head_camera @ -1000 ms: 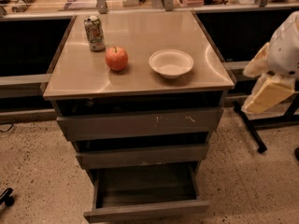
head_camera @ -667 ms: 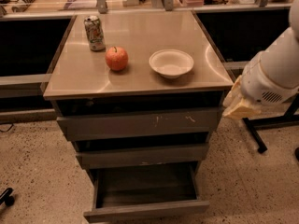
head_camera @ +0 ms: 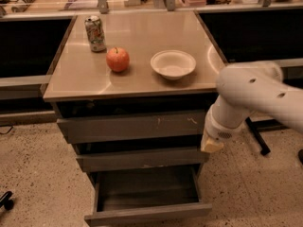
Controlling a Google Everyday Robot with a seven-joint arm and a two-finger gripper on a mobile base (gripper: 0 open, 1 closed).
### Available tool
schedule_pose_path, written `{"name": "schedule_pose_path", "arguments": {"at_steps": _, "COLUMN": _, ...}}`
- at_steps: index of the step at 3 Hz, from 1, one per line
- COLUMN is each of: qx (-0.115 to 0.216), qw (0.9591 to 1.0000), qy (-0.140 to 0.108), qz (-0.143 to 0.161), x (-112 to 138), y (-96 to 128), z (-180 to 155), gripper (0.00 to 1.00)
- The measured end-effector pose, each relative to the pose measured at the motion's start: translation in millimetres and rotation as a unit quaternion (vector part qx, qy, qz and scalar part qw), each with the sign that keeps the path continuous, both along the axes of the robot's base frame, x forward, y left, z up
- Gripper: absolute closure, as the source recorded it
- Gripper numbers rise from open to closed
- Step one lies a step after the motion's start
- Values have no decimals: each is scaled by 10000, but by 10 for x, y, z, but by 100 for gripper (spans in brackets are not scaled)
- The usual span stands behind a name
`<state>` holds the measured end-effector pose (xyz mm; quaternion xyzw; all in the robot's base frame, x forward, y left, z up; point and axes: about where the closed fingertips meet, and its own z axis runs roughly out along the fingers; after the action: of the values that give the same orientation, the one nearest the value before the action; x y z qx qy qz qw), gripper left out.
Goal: Close bottom drawer
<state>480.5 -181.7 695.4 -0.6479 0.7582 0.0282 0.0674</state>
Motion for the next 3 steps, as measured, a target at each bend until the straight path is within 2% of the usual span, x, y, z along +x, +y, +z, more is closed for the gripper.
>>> {"name": "schedule_pose_path", "arguments": {"at_steps": 1, "qx": 4, "qw": 10000, "qy": 27, "qz": 13, "x": -1, "y": 3, "z": -34, "gripper": 100}}
{"name": "schedule_pose_path", "arguments": {"at_steps": 2, "qx": 3, "qw": 9998, "qy": 128, "qz": 128, "x": -115, "y": -41, "z": -381, "gripper": 100}}
{"name": "schedule_pose_path", "arguments": {"at_steps": 3, "qx": 436, "qw": 9981, "qy": 420, "qz": 118, "x": -411, "y": -123, "z": -1210, "gripper": 100}}
